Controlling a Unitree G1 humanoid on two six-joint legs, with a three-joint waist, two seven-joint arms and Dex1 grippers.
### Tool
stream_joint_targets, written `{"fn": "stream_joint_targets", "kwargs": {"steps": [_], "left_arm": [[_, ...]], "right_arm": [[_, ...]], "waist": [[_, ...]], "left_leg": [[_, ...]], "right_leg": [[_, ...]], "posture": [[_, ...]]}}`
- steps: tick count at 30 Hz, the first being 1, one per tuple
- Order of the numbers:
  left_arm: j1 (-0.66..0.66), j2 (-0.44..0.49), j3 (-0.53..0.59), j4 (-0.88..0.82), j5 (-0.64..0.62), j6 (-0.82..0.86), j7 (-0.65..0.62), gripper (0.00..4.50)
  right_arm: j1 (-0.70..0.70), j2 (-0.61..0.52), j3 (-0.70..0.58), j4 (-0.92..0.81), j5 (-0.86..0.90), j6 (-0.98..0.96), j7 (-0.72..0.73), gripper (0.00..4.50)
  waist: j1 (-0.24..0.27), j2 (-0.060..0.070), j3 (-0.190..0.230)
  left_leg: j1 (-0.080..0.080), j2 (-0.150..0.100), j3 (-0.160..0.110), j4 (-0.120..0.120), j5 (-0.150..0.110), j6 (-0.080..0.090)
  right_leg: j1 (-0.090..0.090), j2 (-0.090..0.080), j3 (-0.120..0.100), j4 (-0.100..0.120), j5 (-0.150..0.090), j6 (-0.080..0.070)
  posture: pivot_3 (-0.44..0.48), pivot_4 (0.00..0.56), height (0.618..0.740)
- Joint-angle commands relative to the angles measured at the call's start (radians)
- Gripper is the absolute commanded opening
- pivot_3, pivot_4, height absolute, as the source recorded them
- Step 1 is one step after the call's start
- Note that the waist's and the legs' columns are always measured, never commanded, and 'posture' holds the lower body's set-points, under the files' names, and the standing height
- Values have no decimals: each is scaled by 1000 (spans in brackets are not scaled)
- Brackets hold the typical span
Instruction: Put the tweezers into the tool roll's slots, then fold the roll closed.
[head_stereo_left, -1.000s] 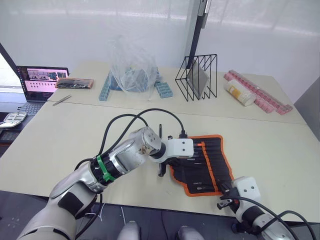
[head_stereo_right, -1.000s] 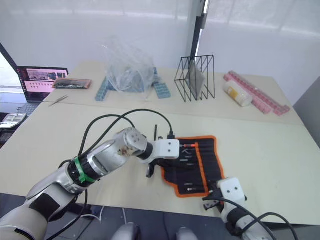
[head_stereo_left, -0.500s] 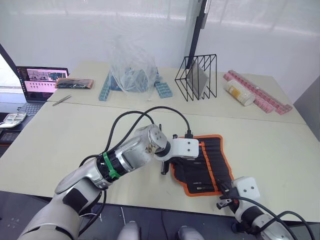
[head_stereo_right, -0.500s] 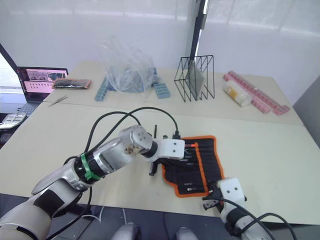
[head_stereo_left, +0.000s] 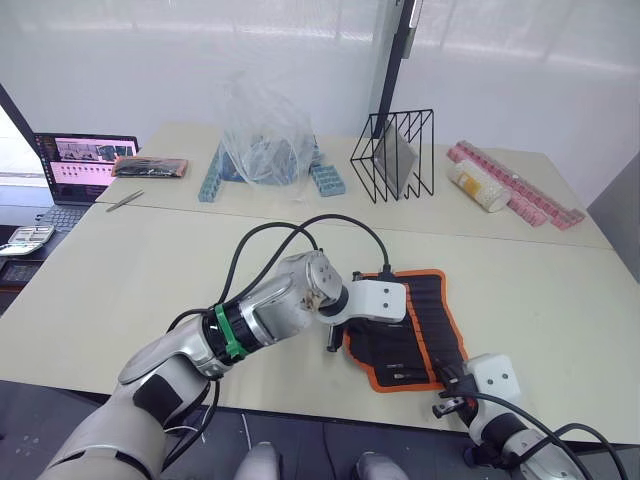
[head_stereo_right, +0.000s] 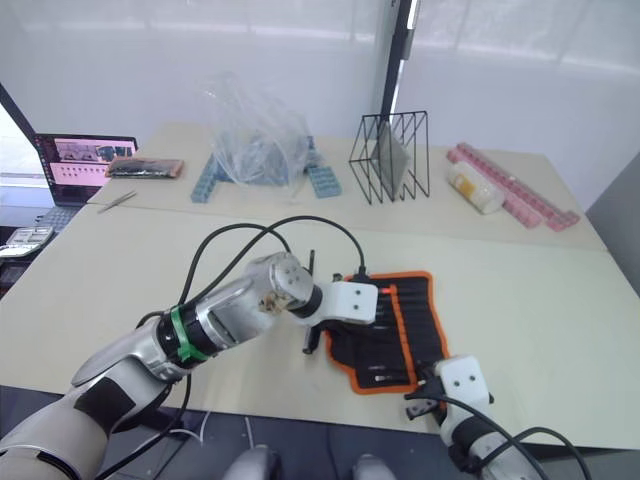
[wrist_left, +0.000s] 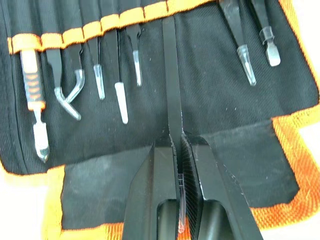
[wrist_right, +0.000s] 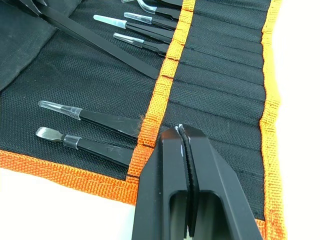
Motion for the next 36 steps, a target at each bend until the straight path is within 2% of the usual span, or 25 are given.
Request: {"fn": "stream_joint_targets", "kwargs": {"steps": [1,18,30,36], "left_arm": [[-33,-28,0,16,22,-12,9,19],[-36,-166,-7,134,66,-52,36,19],[-1,-320,22,297,68,-145,115,19],[22,-325,40,300,73,-169,123,19]], "right_arm": [[52,3,52,63,-15,55,8,0],[51,13,60,65,-28,51,13,0],[40,11,66,65,-32,58,16,0],[32,12,66,70,-33,58,17,0]], "waist": [[0,0,0],[-1,0,0],[-1,1,-1],[-1,1,-1]], "left_leg": [[0,0,0,0,0,0],[0,0,0,6,0,1],[0,0,0,6,0,1],[0,0,0,6,0,1]], "right_leg": [[0,0,0,0,0,0],[0,0,0,6,0,0],[0,0,0,6,0,0],[0,0,0,6,0,0]], "posture": [[0,150,705],[0,150,705],[0,150,705],[0,150,705]]}}
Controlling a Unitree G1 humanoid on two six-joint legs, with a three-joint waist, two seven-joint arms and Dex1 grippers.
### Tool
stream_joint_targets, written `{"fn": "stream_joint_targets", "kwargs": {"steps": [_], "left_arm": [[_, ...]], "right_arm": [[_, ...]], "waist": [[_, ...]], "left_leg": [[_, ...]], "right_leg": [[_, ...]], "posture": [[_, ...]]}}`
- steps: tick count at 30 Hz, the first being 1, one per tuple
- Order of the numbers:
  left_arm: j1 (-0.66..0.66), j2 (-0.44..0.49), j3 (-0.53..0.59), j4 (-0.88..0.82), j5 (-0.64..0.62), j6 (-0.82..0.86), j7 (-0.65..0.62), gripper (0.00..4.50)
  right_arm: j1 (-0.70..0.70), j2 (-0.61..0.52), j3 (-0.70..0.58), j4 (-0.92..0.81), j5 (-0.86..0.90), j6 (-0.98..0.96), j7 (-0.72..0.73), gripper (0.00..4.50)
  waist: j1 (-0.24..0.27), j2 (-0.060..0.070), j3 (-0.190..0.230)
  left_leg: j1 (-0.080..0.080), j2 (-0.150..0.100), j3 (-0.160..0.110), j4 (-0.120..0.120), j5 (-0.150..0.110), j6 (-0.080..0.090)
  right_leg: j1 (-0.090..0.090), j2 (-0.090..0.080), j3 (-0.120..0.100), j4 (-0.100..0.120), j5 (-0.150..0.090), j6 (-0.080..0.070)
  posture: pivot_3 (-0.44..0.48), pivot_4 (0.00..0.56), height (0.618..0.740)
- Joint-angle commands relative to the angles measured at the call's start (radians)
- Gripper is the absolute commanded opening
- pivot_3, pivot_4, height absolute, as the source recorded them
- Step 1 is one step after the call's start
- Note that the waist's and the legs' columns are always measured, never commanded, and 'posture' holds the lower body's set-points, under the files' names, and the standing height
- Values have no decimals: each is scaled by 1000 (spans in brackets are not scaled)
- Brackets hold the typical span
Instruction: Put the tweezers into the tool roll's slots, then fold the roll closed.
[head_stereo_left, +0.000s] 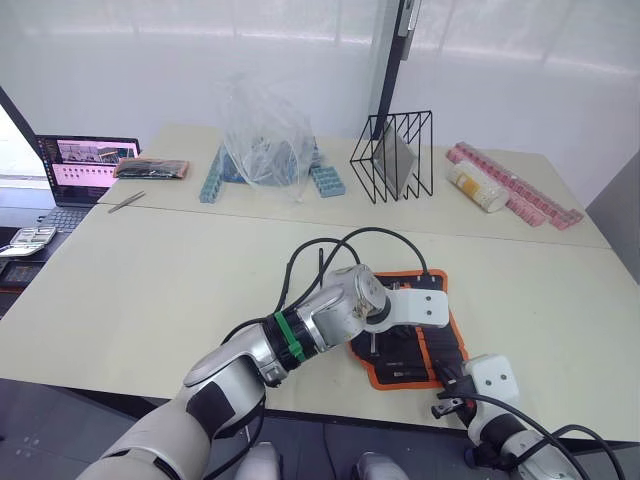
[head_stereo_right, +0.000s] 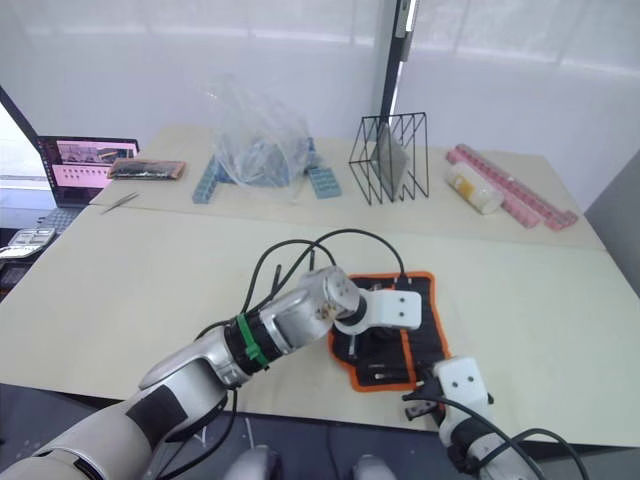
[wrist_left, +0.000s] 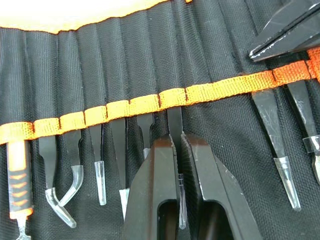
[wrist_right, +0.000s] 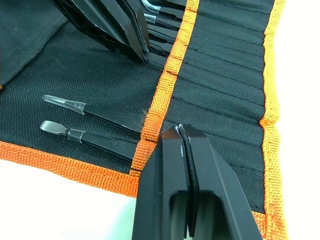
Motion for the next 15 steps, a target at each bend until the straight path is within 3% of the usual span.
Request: {"fn": "stream_joint_targets", "kwargs": {"steps": [1,5,10,15], "left_arm": [[4,-20,17,-24,-4,-35,-3,19],[10,-1,39,-32,-6,-42,-5,19],[7,33,67,-61,-14,-42,-26,1699],[-30,140,140,-173,-56,-20,-102,3365]], "right_arm": [[29,1,59,74,-7,58,18,0],[24,3,62,82,-9,54,18,0],[15,3,66,91,-12,52,20,0],[6,-1,67,99,-13,51,24,0]], "waist": [[0,0,0],[-2,0,0],[-9,1,0],[-16,1,0]], "left_leg": [[0,0,0,0,0,0],[0,0,0,0,0,0],[0,0,0,0,0,0],[1,1,0,0,0,0]], "right_leg": [[0,0,0,0,0,0],[0,0,0,0,0,0],[0,0,0,1,0,0],[0,2,0,3,0,0]], "posture": [[0,150,705],[0,150,705],[0,150,705],[0,150,705]]}}
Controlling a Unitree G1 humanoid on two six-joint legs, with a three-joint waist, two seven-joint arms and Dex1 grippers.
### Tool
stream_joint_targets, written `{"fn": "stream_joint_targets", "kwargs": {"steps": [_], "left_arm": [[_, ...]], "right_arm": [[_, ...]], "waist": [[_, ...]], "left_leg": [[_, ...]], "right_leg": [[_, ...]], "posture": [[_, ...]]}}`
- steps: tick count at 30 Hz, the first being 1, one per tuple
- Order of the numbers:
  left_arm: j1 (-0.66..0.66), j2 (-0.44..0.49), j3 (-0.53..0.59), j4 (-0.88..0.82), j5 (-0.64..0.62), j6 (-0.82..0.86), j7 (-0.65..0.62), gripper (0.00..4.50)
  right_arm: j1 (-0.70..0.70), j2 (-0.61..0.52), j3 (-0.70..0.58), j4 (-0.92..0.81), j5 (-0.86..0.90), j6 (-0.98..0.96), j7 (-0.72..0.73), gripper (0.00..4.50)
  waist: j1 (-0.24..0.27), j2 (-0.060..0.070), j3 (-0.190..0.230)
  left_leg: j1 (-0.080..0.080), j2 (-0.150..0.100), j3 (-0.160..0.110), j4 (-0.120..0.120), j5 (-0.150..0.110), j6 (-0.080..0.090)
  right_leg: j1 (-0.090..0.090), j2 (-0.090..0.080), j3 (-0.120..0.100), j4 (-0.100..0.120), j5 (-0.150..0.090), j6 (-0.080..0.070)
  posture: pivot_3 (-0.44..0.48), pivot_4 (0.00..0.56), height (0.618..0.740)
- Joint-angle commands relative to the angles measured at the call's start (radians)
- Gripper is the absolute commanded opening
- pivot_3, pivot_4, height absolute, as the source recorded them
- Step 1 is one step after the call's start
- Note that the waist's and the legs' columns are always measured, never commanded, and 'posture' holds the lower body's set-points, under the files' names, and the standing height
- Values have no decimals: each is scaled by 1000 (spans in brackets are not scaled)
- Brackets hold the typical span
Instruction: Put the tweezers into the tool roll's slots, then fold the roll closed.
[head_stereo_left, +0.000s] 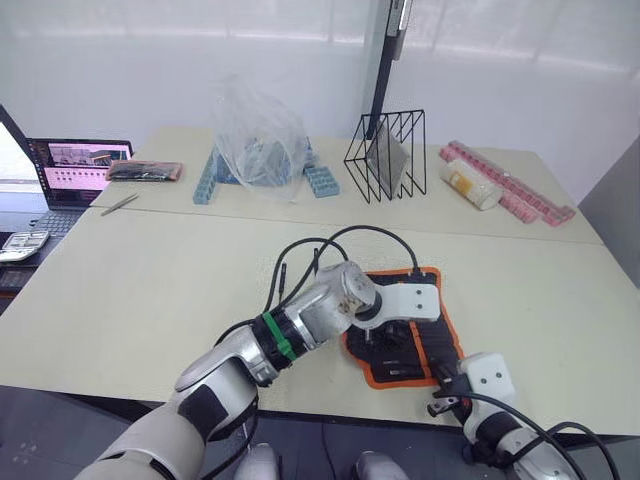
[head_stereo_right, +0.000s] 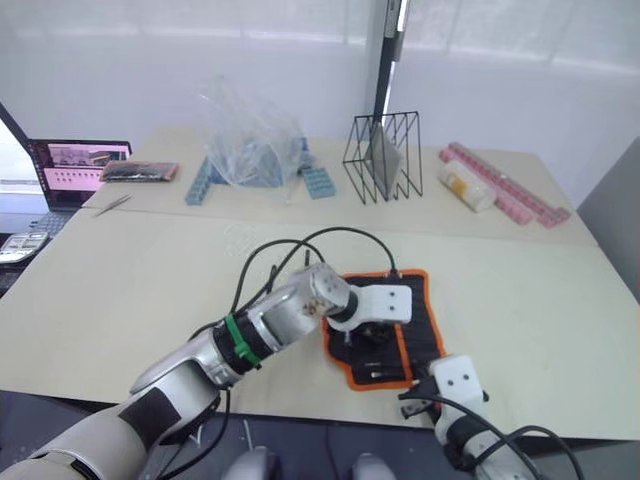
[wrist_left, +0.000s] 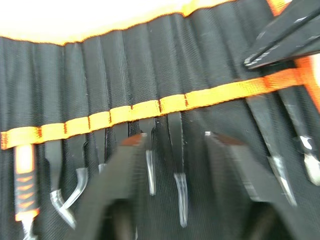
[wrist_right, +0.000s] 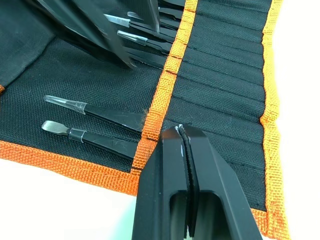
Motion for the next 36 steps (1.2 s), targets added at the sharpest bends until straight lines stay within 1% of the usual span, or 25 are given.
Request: {"fn": "stream_joint_targets", "kwargs": {"steps": [1,3,4,6,9,11,12,14,16,18,20,24,26,28,31,34,36], "left_arm": [[-38,56,71,-100,-31,1,-51,3687],[-42,101,108,-144,-60,12,-81,4342],[-37,128,142,-165,-81,7,-94,4448],[-6,184,228,-195,-125,-26,-97,4448],[82,245,387,-200,-190,-83,-49,4448],[127,275,443,-192,-198,-88,-14,4448],[177,313,483,-194,-203,-102,-3,4448],[255,360,560,-205,-232,-84,20,4448],[307,375,630,-221,-277,-28,51,4448],[456,422,730,-281,-297,-20,92,4448],[588,451,816,-364,-327,-4,120,4448],[812,460,964,-529,-368,29,198,4448],[942,435,1058,-628,-395,51,242,4448],[1066,399,1145,-715,-416,66,289,4448],[1242,359,1230,-823,-439,43,310,4448],[1341,325,1296,-870,-472,29,334,4448],[1383,314,1312,-881,-487,16,340,4448]], "right_arm": [[31,-5,45,90,-7,50,22,0],[29,-7,43,95,-7,48,25,0],[27,-8,43,97,-7,48,26,0],[26,-9,40,100,-7,45,28,0],[21,-13,35,110,-6,41,33,0],[24,-16,30,113,-5,37,38,0],[24,-19,27,114,-5,35,40,0],[26,-23,22,117,-4,33,44,0],[28,-26,16,119,-3,29,50,0],[31,-35,6,120,0,28,61,0],[33,-44,-4,121,3,27,72,0],[24,-64,-26,126,13,32,93,0],[24,-73,-38,132,18,28,103,0],[18,-81,-43,141,21,25,111,0],[6,-88,-46,152,22,23,121,0],[1,-90,-47,159,24,18,126,0],[-6,-92,-46,166,24,17,131,0]], "waist": [[0,0,0],[0,0,0],[1,0,0],[0,0,0],[-4,3,-1],[-2,3,-2],[-2,3,-2],[-2,3,-2],[0,2,-2],[2,0,-3],[-2,0,-3],[7,-2,-2],[6,-5,-3],[5,-5,-3],[5,-6,-4],[11,-7,-4],[13,-7,-4]], "left_leg": [[1,0,0,0,0,0],[1,0,0,0,0,0],[1,0,0,0,0,0],[2,0,0,0,0,0],[4,1,0,0,0,0],[5,1,0,0,0,0],[5,1,0,0,0,0],[6,1,1,0,0,0],[7,1,0,0,0,0],[6,1,0,0,0,0],[7,2,0,0,0,0],[7,3,0,0,0,0],[7,3,0,0,0,0],[8,4,1,0,0,-1],[9,4,2,0,0,-1],[9,5,3,0,0,-1],[11,5,2,0,0,-1]], "right_leg": [[0,0,0,0,0,0],[0,0,0,1,0,0],[0,0,0,1,0,0],[0,0,0,1,0,0],[1,0,1,3,0,0],[1,0,1,4,0,-1],[1,0,1,4,0,-1],[1,0,1,5,0,-1],[1,0,1,5,0,-1],[1,0,0,5,0,-1],[2,0,1,5,0,-1],[1,-1,0,5,0,-1],[2,-2,-1,5,0,-2],[3,-4,-1,4,0,-2],[4,-5,0,3,-1,-2],[4,-5,0,1,-1,-3],[4,-4,-1,-2,-3,-4]], "posture": [[0,150,705],[0,150,705],[0,150,705],[0,150,705],[0,150,705],[0,150,705],[0,150,705],[0,150,705],[0,150,705],[0,150,705],[0,150,705],[0,150,705],[0,150,705],[0,150,705],[0,150,705],[0,150,705],[0,150,705]]}}
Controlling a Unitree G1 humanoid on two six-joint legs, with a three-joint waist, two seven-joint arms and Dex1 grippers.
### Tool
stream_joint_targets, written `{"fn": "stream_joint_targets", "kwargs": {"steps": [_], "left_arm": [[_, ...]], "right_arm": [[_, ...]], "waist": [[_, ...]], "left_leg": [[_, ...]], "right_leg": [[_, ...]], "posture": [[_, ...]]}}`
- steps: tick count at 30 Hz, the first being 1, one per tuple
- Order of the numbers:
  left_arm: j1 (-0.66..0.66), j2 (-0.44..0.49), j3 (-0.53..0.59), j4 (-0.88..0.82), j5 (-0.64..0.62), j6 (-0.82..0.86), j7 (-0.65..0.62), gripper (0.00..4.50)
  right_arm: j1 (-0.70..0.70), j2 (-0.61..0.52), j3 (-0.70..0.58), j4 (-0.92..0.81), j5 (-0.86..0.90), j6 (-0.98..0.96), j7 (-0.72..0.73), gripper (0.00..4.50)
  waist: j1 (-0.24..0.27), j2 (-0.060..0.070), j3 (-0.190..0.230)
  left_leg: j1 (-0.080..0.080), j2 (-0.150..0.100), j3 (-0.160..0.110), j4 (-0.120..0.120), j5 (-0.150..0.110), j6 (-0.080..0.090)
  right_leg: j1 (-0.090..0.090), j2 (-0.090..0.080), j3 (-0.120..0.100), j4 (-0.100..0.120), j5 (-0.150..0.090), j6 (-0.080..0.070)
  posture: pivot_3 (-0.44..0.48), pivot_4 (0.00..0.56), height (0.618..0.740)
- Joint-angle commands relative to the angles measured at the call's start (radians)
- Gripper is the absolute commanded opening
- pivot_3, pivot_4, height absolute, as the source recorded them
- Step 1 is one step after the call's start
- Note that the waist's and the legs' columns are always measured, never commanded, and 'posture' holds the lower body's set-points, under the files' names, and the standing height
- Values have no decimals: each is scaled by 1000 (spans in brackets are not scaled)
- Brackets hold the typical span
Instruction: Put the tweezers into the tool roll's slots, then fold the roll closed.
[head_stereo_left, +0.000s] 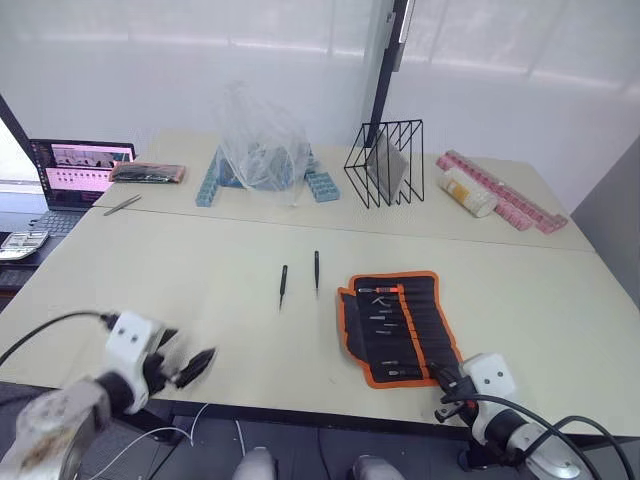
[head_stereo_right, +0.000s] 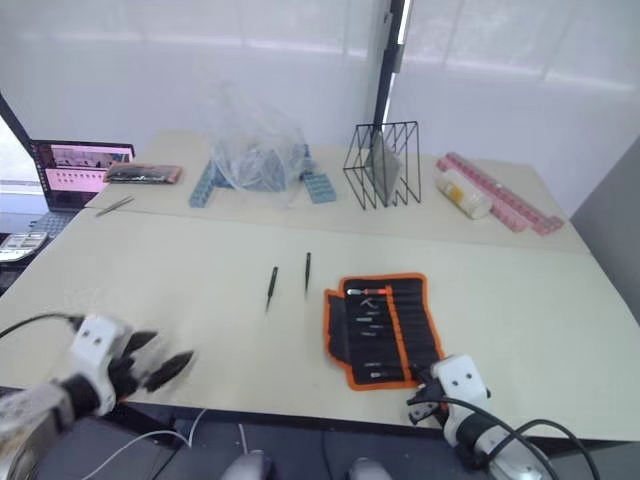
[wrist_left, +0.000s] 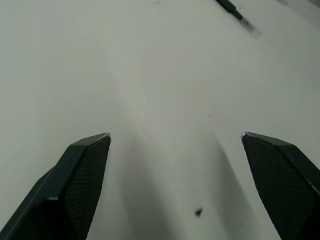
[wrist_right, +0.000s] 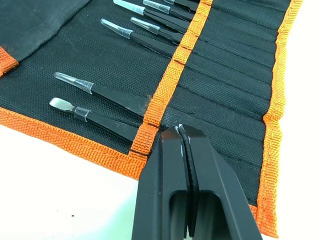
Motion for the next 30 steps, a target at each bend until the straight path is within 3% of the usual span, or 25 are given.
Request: {"fn": "stream_joint_targets", "kwargs": {"steps": [1,11,23,30], "left_arm": [[49,-10,43,-65,-34,-51,16,4448],[21,-26,-66,-67,-63,-69,101,4448],[-282,-109,-439,64,70,39,375,4448],[-441,-183,-545,256,159,20,483,4448]], "right_arm": [[13,-13,15,86,-14,44,11,0],[-22,-16,33,103,-21,50,18,0],[-53,-16,44,100,-22,66,14,0],[-63,-12,40,101,-20,74,9,0]], "waist": [[0,0,0],[-9,0,0],[-22,-1,-1],[-25,-2,-1]], "left_leg": [[1,0,0,0,0,0],[4,1,2,0,0,0],[5,1,3,0,0,0],[5,0,3,0,0,0]], "right_leg": [[1,0,0,-1,0,0],[3,0,1,-2,-1,-1],[6,3,2,-1,0,-1],[8,3,2,-1,0,-1]], "posture": [[0,150,705],[0,150,705],[0,150,705],[0,150,705]]}}
